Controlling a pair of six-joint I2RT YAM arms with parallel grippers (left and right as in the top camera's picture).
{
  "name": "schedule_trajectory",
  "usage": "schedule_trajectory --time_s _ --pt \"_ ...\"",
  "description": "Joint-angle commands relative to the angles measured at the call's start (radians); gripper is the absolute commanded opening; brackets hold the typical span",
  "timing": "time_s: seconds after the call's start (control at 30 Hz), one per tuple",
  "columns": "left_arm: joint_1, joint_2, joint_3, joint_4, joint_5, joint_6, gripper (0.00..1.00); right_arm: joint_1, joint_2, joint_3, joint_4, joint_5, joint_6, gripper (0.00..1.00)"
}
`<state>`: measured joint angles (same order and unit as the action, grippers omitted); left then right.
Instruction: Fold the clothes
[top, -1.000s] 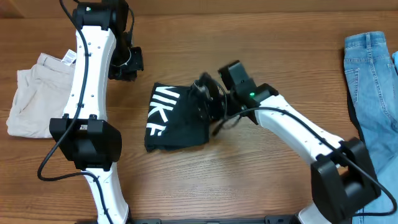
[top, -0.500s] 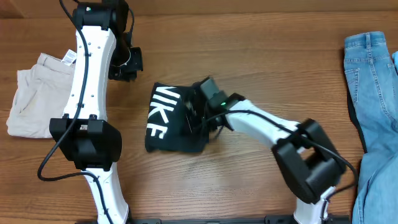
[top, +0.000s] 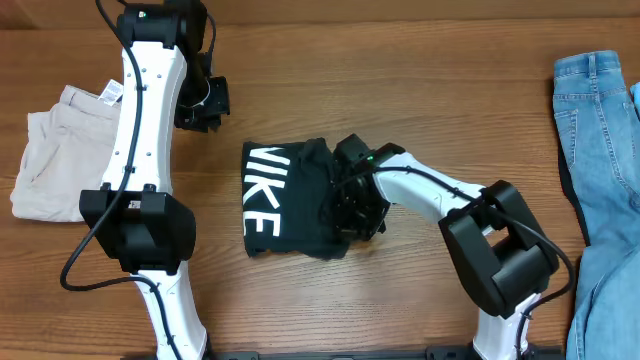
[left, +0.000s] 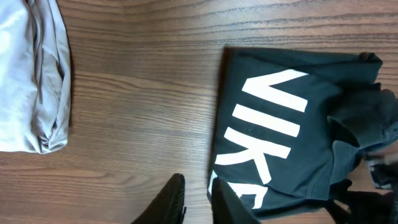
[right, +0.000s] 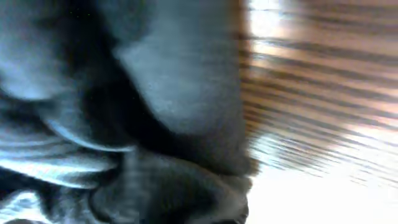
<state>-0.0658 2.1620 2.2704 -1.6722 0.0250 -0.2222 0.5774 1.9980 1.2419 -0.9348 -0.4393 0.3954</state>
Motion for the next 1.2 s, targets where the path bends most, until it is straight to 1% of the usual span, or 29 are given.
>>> schedule_trajectory --time_s 0.0,0.07,0.13,0.23,0.27,0.33,0.37,0.4,0.47,0.57,0.7,0.77,0.87,1.03,1.1,1.17 --pt "-0.006 -0.017 0.014 0.002 -0.007 0.025 0.21 -0.058 -0.083 0.027 -0.018 0.054 -0.011 0.04" --pt "-0.007 -0.017 0.014 0.006 -0.007 0.025 0.22 -0.082 -0.119 0.039 0.003 -0.027 -0.057 0.04" --pt "-0.006 -0.017 0.014 0.008 -0.007 0.025 0.22 -0.1 -0.155 0.048 0.066 -0.173 -0.125 0.04" --pt "-0.006 -0.017 0.014 0.008 -0.006 0.025 0.23 -0.107 -0.189 0.05 0.317 -0.394 -0.126 0.04" --pt "-0.006 -0.017 0.014 0.008 -0.006 0.025 0.24 -0.101 -0.189 0.049 0.38 -0.407 -0.105 0.04" --pt "-0.007 -0.017 0.014 0.008 -0.006 0.024 0.25 -0.077 -0.186 0.047 0.539 -0.36 -0.02 0.04" --pt "-0.008 -0.017 0.014 0.008 -0.005 0.024 0.24 -0.056 -0.183 0.047 0.607 -0.304 0.004 0.04" --pt "-0.008 -0.017 0.014 0.008 -0.005 0.023 0.25 -0.037 -0.178 0.047 0.65 -0.243 0.02 0.04" --pt "-0.009 -0.017 0.014 0.007 0.003 0.021 0.25 0.014 -0.156 0.047 0.7 -0.061 0.059 0.04" --pt "-0.009 -0.017 0.014 0.004 0.01 0.016 0.24 0.065 -0.106 0.047 0.711 0.09 0.088 0.04" --pt "-0.009 -0.017 0.014 -0.002 0.021 0.016 0.24 0.09 0.003 0.047 0.702 0.223 0.112 0.04" --pt "-0.01 -0.017 0.014 -0.009 0.021 0.016 0.24 0.069 0.042 0.047 0.684 0.309 0.111 0.04" --pt "-0.01 -0.017 0.014 -0.018 0.02 0.017 0.24 0.001 0.046 0.049 0.639 0.411 0.111 0.04" --pt "-0.009 -0.017 0.014 -0.017 0.02 0.017 0.24 -0.161 0.044 0.075 0.536 0.386 0.111 0.04" --pt "-0.009 -0.017 0.014 -0.014 0.019 0.017 0.24 -0.22 0.042 0.086 0.502 0.294 0.098 0.04" --pt "-0.009 -0.017 0.014 -0.006 0.019 0.017 0.24 -0.272 0.033 0.088 0.505 0.112 0.026 0.04"
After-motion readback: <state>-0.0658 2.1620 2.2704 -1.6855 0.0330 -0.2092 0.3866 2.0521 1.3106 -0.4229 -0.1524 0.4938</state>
